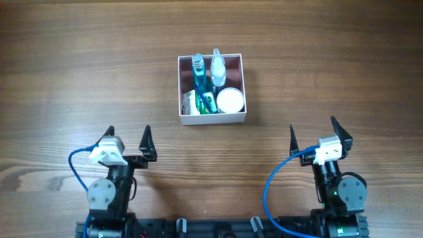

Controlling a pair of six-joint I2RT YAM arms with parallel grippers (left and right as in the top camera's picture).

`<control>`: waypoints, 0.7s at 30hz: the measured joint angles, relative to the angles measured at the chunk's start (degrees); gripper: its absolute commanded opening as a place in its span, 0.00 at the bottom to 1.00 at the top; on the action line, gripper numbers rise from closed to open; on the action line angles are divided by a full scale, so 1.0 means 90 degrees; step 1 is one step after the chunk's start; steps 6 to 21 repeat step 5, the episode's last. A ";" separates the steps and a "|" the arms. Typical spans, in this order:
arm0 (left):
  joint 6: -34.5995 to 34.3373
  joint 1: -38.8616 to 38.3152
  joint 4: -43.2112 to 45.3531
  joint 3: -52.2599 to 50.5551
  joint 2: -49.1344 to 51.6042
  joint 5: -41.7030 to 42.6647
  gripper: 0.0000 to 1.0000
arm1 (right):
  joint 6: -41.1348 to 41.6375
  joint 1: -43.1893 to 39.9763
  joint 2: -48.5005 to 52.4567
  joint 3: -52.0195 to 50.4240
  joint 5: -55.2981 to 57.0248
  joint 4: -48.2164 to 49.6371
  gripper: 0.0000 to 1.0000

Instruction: Pack container

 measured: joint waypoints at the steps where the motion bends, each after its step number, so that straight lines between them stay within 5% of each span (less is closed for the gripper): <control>1: 0.0000 0.0000 0.0000 0.0000 0.0000 0.0000 1.00 | 0.0000 0.0000 0.0000 0.0000 0.0000 0.0000 1.00; 21: 0.0000 0.0000 0.0000 0.0000 0.0000 -0.0002 1.00 | 0.0000 0.0000 0.0000 0.0000 0.0000 0.0000 1.00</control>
